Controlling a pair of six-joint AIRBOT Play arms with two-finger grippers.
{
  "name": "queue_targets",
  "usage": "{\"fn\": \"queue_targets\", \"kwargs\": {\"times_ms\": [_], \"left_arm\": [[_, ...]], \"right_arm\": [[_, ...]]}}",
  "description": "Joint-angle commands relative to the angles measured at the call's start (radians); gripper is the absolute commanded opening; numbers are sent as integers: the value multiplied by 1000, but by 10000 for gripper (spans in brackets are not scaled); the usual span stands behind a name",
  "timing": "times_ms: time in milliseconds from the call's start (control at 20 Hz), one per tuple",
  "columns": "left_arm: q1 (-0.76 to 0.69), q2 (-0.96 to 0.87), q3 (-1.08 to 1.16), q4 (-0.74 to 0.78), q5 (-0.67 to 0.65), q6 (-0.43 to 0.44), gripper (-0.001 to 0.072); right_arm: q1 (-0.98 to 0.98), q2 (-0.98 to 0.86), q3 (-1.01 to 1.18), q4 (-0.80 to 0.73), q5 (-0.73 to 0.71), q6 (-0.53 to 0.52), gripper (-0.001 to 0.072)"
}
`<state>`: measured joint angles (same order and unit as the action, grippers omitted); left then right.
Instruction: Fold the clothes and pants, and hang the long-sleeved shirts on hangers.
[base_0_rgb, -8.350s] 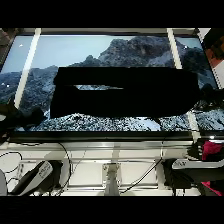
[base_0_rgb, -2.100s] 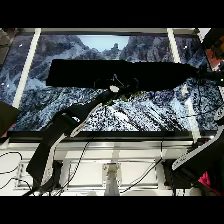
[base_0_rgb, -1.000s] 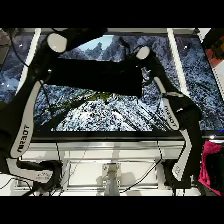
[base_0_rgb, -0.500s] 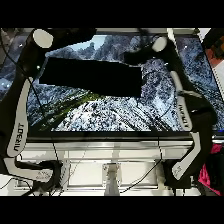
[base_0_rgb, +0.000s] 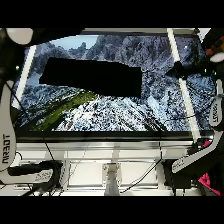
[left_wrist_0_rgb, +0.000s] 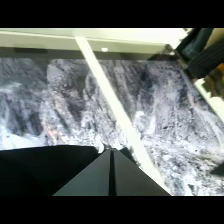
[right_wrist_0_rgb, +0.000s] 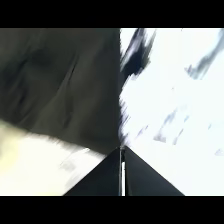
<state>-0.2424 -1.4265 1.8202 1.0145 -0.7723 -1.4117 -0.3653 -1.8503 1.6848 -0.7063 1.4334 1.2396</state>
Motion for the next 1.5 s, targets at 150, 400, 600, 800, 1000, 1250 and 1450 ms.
{"fn": "queue_targets", "kwargs": {"times_ms": [150, 400, 600, 800, 1000, 1250, 1450], "left_arm": [[8, 54, 0, 40, -31, 6, 170], [6, 54, 0, 41, -108, 6, 178], [6, 54, 0, 41, -131, 6, 178], [6, 54, 0, 41, -131, 6, 177], [6, 47, 0, 48, -134, 6, 176], [6, 11, 0, 217, -288, -11, 6], [1, -59, -1, 227, -376, -53, 6]], "right_arm": [[70, -31, -263, 149, -74, -27, 565], [192, -85, -218, 144, -151, 17, 570], [249, -142, -187, 114, -206, 90, 591], [301, -163, -182, 142, -245, 113, 583], [364, -159, -182, 144, -254, 114, 15], [341, -40, -185, -114, -148, 163, 17], [224, 118, -236, -254, -63, 161, 18]]}}
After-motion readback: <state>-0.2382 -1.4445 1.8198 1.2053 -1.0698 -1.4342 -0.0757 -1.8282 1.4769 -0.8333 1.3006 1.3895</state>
